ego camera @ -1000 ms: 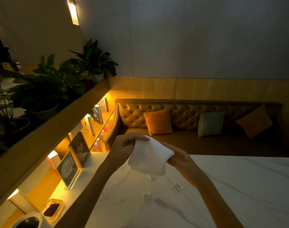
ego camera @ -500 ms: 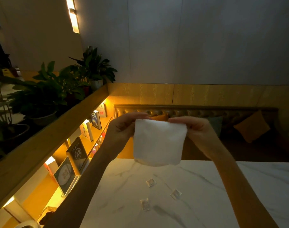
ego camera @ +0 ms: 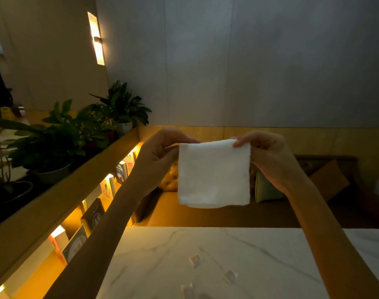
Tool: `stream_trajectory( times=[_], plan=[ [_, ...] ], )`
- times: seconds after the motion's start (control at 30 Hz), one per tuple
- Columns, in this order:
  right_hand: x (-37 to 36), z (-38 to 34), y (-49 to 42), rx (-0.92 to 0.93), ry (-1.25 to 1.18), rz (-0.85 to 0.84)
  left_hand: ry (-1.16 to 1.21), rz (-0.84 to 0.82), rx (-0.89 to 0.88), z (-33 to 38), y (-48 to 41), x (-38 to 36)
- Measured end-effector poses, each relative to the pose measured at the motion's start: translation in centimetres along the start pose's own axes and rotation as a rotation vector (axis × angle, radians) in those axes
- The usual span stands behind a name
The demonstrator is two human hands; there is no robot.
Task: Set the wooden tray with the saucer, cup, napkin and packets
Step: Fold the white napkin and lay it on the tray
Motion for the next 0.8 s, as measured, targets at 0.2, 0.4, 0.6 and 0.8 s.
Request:
stream_trajectory(
  times=[0.2,0.4,0.6,0.8],
  plan=[
    [0.4,1.4,0.1,-0.111,-0.077,-0.029,-0.11,-0.013,-0.066,-0.9,0.5,0.4],
    [0.2,3.3,0.3,-0.179,-0.141,-0.109,0.0,0.033,0.068,-1.5,0.6,0.2],
    [-0.5,4.0,-0.2,-0.13,-0.09,-0.093,0.066,0.084,0.125,-2.9,1.3,0.1],
    [-1.6,8.4,0.0,-0.425,-0.35,-0.085,0.678,0.134,0.692,-8.6,3.8,-1.7]
  ],
)
Point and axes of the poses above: each hand's wrist, its own y-axis away from the middle knuckle, its own x-axis out of the back of the hand, z = x × y, the point moved 2 cm from there along -y, towards the middle knuckle, and after that the axes turned 5 degrees about -z, right-handed, at the moved point
